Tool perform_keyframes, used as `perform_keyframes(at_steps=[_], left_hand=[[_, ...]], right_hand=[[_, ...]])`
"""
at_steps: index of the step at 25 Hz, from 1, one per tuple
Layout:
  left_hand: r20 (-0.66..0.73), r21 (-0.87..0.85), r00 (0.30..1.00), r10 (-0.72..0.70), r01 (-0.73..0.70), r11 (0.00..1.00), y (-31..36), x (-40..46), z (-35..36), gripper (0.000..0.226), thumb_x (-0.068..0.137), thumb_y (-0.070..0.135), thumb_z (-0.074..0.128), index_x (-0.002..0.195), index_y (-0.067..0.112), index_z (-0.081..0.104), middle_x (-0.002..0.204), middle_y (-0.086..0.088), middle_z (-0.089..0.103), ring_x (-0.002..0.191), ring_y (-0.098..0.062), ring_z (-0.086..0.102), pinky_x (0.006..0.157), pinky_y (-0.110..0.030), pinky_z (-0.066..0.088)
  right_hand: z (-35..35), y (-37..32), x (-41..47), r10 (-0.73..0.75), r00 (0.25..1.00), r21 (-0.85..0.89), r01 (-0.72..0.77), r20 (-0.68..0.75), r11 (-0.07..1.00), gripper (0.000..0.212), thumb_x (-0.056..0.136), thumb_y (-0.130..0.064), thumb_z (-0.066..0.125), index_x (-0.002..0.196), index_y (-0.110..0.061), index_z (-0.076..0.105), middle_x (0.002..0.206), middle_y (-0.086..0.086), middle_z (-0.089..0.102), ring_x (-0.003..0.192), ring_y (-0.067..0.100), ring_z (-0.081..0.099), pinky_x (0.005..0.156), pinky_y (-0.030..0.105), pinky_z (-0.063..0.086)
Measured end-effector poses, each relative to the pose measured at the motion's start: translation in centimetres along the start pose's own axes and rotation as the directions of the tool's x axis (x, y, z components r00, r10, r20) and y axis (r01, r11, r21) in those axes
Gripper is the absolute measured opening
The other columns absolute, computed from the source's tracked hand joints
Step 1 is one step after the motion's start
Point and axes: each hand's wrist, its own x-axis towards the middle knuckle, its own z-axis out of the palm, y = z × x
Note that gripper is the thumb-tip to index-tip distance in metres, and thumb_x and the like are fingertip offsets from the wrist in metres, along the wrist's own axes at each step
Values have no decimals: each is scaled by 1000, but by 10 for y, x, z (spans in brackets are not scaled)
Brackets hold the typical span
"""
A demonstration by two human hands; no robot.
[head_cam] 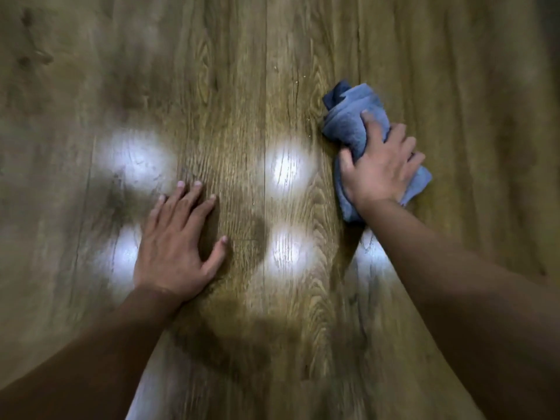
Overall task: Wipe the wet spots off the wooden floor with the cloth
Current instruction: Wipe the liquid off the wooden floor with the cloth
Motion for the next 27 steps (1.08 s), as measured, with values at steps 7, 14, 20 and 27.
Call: perform_keyframes(at_steps=[7, 14, 20, 27], left_hand=[[-14, 31, 1000, -4, 5, 999, 2, 5, 3, 71, 91, 56, 42, 147, 13, 48, 162, -9, 33, 155, -25, 19, 124, -50, 15], [-42, 11, 999, -2, 2, 1000, 1, 3, 3, 69, 90, 53, 44, 145, 12, 49, 160, -11, 36, 154, -27, 21, 124, -50, 16], [-51, -18, 998, 31, -32, 999, -5, 1, 7, 69, 92, 55, 43, 147, 14, 46, 160, -11, 36, 154, -28, 20, 123, -51, 15], [-66, -13, 998, 21, -22, 1000, -3, 1, 10, 68, 91, 56, 43, 146, 15, 46, 159, -9, 36, 153, -27, 20, 122, -52, 17]], right_hand=[[-14, -16, -41, -55, 997, 18, 54, 51, 998, 71, 77, -55, 62, 143, -38, 43, 121, 13, 50, 100, 35, 46, 93, 51, 33], [-48, -28, -217, -334, 923, 81, 324, 190, 942, 84, 70, -58, 64, 147, -39, 38, 133, 10, 42, 104, 33, 44, 101, 53, 30], [-54, 25, -227, -502, 844, 133, 485, 190, 864, 82, 75, -58, 67, 149, -39, 39, 134, 9, 45, 100, 34, 51, 95, 52, 36], [-42, 137, -108, 389, 917, -89, -381, 86, 920, 67, 83, -51, 55, 146, -38, 36, 128, 19, 46, 113, 41, 44, 98, 55, 30]])
